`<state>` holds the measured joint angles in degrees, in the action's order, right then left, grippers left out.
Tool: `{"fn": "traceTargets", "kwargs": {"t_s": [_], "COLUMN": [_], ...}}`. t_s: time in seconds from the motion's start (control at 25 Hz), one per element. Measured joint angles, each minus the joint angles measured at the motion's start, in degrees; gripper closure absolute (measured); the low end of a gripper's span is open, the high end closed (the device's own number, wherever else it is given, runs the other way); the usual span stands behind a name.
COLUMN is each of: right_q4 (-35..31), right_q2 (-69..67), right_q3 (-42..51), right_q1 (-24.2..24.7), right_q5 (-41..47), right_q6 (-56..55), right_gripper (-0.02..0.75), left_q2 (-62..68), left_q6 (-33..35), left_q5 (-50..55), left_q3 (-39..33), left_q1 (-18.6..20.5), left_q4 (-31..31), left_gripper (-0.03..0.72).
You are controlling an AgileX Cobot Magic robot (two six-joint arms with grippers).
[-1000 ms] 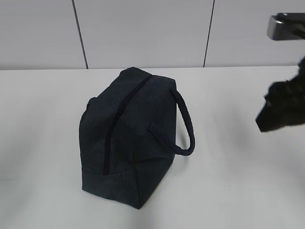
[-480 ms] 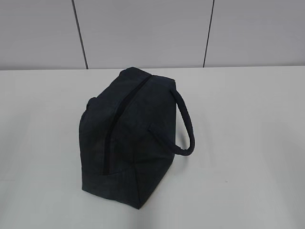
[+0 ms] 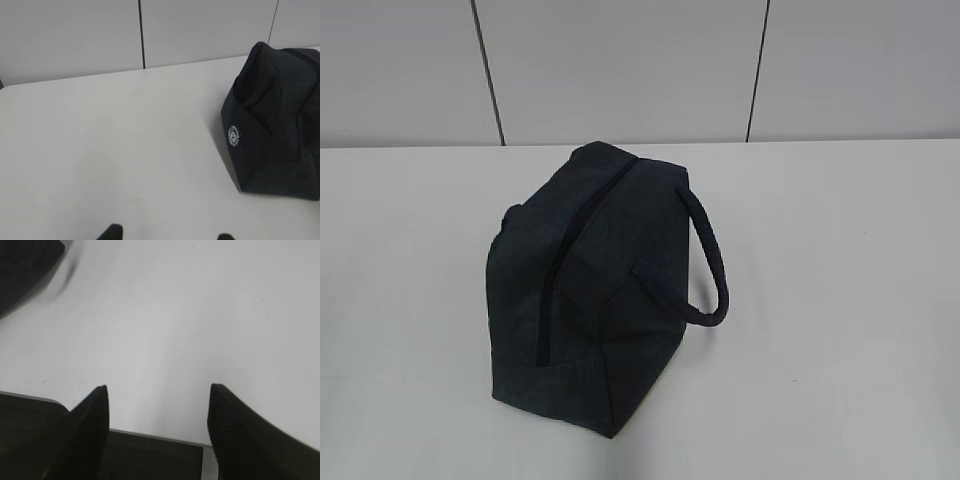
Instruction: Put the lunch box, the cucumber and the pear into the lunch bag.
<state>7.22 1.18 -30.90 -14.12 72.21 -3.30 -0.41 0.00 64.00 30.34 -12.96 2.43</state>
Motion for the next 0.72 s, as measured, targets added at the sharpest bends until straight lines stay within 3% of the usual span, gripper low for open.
{"fn": "traceTargets", "kwargs": {"t_s": [0.2,0.72], "right_q4": [-0.5,-0.63], "right_q2": [0.0,0.0], "right_q3": [2.46,2.49], "right_q1": [0.0,0.0], "right_q5": [-5.35,-5.86], "right_q6": [0.37,0.57], "right_gripper": [0.256,0.257], "left_q2": [0.06,-0.3], "left_q6": [0.0,0.0], "left_q5": [-0.04,-0.04], "left_q3": [0.0,0.0], "left_q1": [0.0,0.0], "left_q4": [0.24,0.36], "left_gripper": [0.346,0.346]}}
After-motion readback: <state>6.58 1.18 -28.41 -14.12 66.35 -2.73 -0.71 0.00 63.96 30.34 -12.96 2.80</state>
